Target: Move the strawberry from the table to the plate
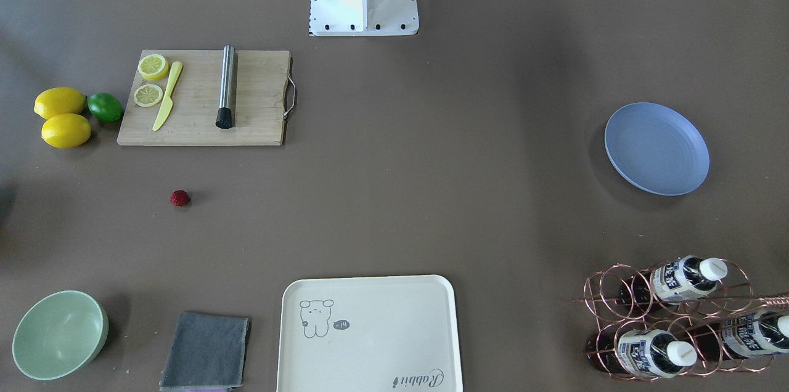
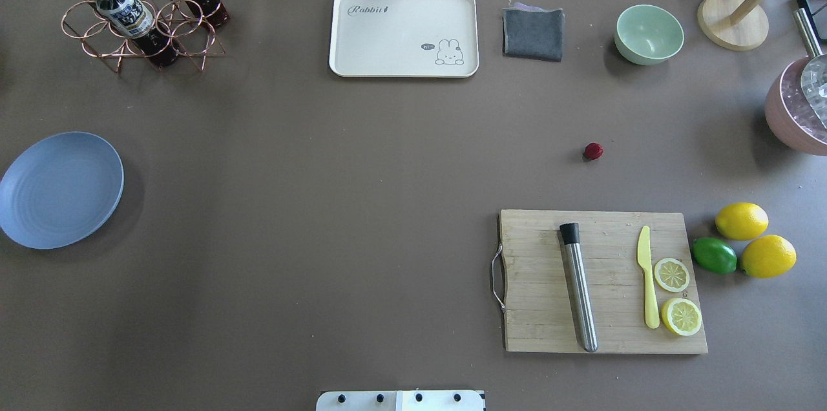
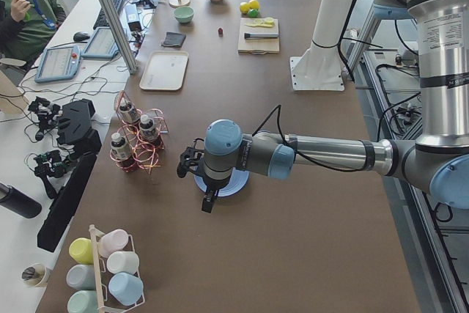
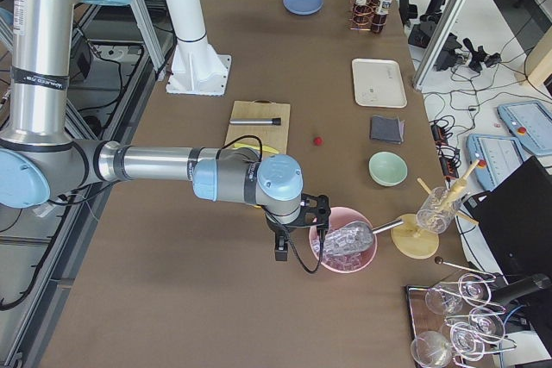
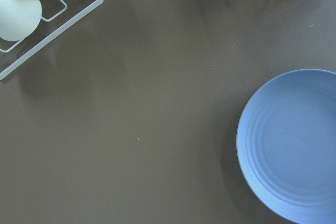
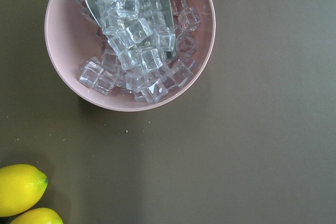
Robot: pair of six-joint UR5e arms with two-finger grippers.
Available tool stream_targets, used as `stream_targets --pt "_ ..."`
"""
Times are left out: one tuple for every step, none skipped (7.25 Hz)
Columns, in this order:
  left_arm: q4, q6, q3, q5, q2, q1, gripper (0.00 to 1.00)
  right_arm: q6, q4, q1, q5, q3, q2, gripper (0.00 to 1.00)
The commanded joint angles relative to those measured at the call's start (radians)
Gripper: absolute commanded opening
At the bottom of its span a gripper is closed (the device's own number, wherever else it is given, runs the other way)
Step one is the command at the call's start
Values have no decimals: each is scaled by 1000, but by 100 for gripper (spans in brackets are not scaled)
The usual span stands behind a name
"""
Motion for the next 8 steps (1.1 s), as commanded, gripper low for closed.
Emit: stream_targets --pt "2 -1 2 0 1 -5 98 -1 0 -2 0 0 2 100" --pt "2 -1 1 0 1 -5 98 -1 0 -2 0 0 1 100" --pt "2 -1 10 0 1 -5 98 -1 0 -2 1 0 1 100" --pt "2 -1 4 0 1 -6 98 -1 0 -2 2 0 1 100" --pt "2 -1 10 0 3 -6 98 -2 0 -2 0 0 1 100" --pt "14 -1 10 0 3 -6 98 -1 0 -2 1 0 1 100" --pt "41 -1 2 0 1 -6 98 -1 0 -2 0 8 1 100" --pt "43 -1 8 0 1 -8 98 -2 0 -2 -2 3 2 100"
